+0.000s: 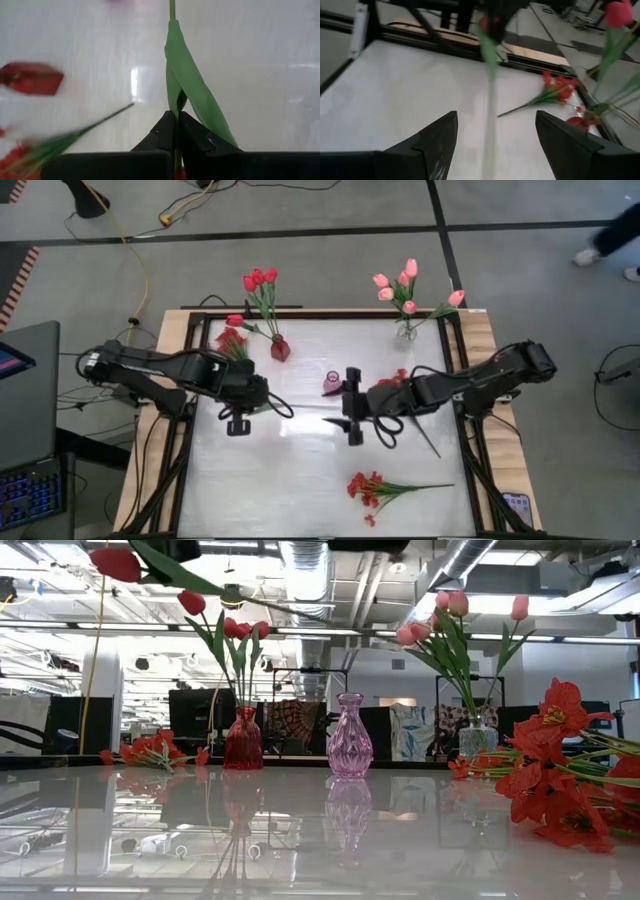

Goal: Sort flowers into vase by color
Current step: Put the red flower into the red vase

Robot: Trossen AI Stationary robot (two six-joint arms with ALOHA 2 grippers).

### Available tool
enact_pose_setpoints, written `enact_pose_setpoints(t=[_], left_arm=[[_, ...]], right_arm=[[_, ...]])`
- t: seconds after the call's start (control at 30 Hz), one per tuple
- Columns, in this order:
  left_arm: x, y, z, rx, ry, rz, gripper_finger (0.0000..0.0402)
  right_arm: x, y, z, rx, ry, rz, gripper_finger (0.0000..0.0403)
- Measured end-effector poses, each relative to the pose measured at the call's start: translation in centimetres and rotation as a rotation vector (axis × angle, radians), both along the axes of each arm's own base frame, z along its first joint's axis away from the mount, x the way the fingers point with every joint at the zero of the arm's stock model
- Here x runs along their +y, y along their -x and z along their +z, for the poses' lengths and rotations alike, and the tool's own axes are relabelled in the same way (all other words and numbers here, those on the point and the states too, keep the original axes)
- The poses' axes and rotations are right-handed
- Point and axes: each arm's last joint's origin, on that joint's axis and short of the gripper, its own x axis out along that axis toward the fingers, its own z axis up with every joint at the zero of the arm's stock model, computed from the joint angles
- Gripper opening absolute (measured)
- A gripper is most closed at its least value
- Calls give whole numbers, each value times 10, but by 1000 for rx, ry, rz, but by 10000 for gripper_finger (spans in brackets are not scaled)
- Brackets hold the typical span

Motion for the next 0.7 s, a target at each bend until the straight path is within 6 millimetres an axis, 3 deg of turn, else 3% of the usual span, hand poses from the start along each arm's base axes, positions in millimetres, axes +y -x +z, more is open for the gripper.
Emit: enact_pose_setpoints(t=[0.17,0.33,0.57,0.7], left_arm=[[-4,-4,1,-45,-16,-62,0],[-4,-9,2,-90,-46,-86,0],[-5,-28,-10,-77,-93,-137,0],[-4,-35,-16,-50,-118,-131,0]], right_arm=[[-21,-5,5,1,-20,-59,295],[-36,-14,5,61,-93,-5,295],[-38,-47,-16,254,-104,53,295],[-36,-58,-16,286,-106,63,295]])
